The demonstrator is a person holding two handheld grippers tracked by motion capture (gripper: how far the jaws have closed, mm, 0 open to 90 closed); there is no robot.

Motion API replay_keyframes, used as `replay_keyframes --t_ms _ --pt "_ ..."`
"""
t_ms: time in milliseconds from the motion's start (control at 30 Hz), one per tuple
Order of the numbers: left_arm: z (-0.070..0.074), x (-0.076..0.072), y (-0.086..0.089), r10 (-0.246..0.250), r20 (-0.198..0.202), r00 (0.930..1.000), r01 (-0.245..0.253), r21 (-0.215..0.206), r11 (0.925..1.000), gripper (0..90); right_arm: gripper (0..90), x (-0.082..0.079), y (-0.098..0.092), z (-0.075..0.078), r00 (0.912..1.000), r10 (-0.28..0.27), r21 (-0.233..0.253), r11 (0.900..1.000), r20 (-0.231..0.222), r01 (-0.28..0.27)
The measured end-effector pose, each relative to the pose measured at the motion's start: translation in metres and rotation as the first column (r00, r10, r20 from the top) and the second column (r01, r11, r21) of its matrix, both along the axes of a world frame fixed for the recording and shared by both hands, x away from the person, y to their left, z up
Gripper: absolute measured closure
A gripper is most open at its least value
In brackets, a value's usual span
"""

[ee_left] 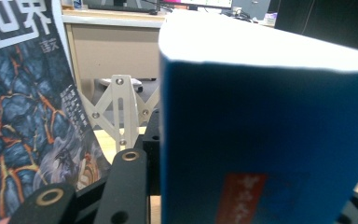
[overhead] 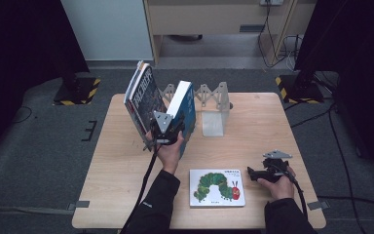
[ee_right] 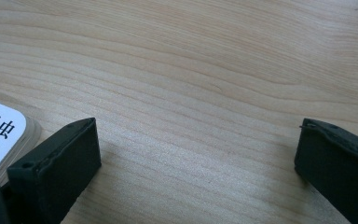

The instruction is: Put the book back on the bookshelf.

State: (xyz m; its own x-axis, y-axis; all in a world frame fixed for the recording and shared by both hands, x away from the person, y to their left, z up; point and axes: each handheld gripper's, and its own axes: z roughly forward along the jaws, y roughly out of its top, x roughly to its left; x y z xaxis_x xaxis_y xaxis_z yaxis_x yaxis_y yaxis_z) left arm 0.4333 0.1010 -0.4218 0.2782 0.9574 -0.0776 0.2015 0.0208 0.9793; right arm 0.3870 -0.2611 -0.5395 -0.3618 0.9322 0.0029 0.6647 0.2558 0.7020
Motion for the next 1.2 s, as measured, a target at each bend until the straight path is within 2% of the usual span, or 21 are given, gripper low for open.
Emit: replay_keyframes --t_ms 567,733,900,1100,1200 --pt "0.003 0.026 -0.015 0.002 -0.024 0.9997 -0.002 0.012 0.9999 60.0 0.4 0.000 0.000 0.000 1.0000 -0.001 0.002 1.000 0.001 0.001" --pt "0.000 0.024 -0.012 -0.009 -0.013 0.9999 0.009 0.002 1.0000 58.8 0.4 0.000 0.000 0.000 1.0000 -0.001 0.002 1.000 0.001 0.001" --pt "0.000 0.015 -0.005 -0.035 0.005 0.9994 0.035 0.003 0.9994 55.5 0.5 0.000 0.000 0.000 1.0000 -0.001 0.002 1.000 0.001 0.001" --pt "-0.011 0.006 0.001 -0.069 -0.003 0.9976 0.069 -0.051 0.9963 55.6 0.5 0.000 0.000 0.000 1.0000 -0.001 0.001 1.000 0.001 0.001" --pt "-0.014 0.005 0.003 -0.082 0.005 0.9966 0.082 -0.052 0.9953 55.2 0.5 0.000 0.000 0.000 1.0000 0.000 0.001 1.000 0.001 0.000"
